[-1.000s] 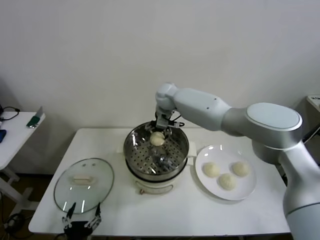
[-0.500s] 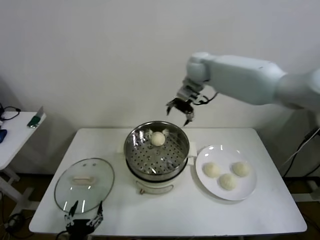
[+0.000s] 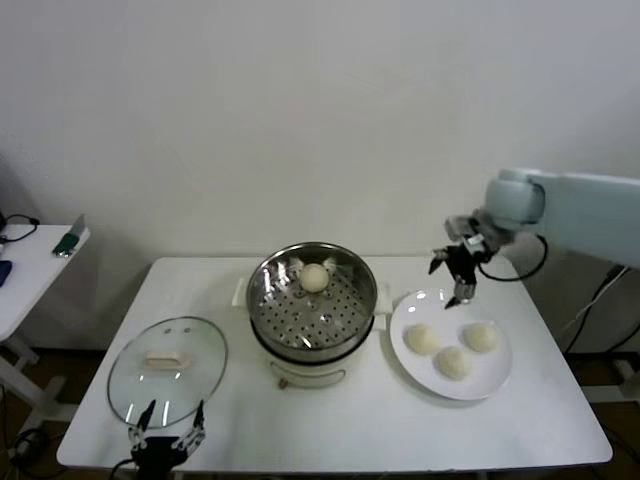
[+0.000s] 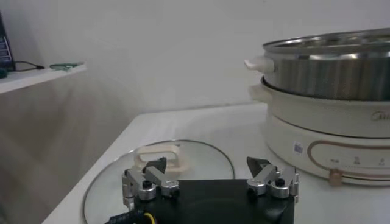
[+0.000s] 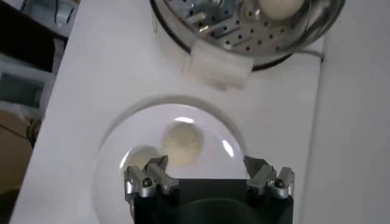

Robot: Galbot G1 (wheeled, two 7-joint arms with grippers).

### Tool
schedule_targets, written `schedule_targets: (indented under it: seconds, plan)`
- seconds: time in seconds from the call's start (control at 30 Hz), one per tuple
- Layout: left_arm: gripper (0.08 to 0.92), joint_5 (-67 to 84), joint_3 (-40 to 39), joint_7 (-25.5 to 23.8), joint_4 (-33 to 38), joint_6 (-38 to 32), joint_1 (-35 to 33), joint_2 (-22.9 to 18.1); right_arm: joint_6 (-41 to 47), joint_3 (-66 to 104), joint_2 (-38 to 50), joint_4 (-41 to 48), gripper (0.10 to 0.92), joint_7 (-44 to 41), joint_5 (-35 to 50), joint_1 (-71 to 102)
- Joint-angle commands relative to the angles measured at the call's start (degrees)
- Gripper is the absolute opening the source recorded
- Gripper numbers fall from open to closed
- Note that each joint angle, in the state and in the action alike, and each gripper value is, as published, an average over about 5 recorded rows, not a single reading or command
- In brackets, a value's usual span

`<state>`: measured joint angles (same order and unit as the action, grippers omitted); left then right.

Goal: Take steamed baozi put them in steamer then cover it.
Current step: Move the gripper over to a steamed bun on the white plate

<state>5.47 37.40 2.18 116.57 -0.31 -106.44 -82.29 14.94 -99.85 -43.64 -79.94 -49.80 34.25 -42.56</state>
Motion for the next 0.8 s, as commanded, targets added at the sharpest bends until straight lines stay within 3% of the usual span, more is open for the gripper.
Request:
schedule_targets:
  seconds: [0.03,0.47,0.8]
  plan:
    - [0.823,0.01,0.00,0.00,-0.10,0.00,0.12,-0.14,9.30,14.93,3.71,3.74,0.823,5.72,-5.85,21.11]
    - [0.823,-0.45,0.07,0.86,-0.88,-0.70,-0.46,-0.48,8.65,22.10,-2.54,10.82,0.818,6.35,-10.27,30.37]
    - [0.823,-0.48,0.15,1.11,-0.70,-0.79,-0.72,-0.45,8.00,22.71,-4.78,12.94,0.744,6.20,-9.86,29.08]
